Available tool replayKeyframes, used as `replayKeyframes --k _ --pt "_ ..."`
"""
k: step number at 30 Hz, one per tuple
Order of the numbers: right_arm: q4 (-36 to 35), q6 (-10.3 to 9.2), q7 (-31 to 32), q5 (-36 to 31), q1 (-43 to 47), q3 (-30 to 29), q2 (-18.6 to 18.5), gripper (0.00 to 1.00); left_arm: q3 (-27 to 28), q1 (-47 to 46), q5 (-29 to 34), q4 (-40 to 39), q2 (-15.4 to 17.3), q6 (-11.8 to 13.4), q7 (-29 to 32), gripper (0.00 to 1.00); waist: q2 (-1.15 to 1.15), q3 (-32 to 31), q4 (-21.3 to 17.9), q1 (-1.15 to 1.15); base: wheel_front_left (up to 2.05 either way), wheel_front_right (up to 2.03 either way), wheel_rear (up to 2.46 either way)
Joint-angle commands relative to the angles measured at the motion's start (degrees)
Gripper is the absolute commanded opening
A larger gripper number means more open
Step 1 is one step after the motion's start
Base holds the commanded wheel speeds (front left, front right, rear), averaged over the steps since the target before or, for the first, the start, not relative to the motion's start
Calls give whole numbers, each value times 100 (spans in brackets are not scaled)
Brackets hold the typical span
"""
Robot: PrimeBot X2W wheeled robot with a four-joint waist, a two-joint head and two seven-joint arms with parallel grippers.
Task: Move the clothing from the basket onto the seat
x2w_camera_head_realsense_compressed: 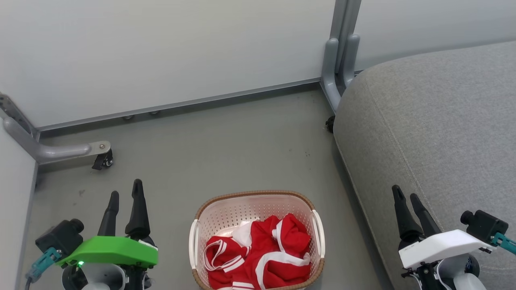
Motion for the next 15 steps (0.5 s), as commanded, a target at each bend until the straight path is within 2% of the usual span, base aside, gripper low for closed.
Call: replayKeyframes --k 1,6,15 --pt "-87 1 -70 -173 10 -2 -43 100 -65 -18 196 -107 70 65 -65 100 6 0 -2 0 0 0 0" --pt "-83 1 -160 -471 31 -26 -46 100 -99 0 407 -112 48 175 -157 100 6 3 -7 0 0 0 0" --pt "-27 1 -305 -969 18 -61 -51 100 -141 20 987 -134 28 125 -301 100 7 18 -28 0 0 0 0"
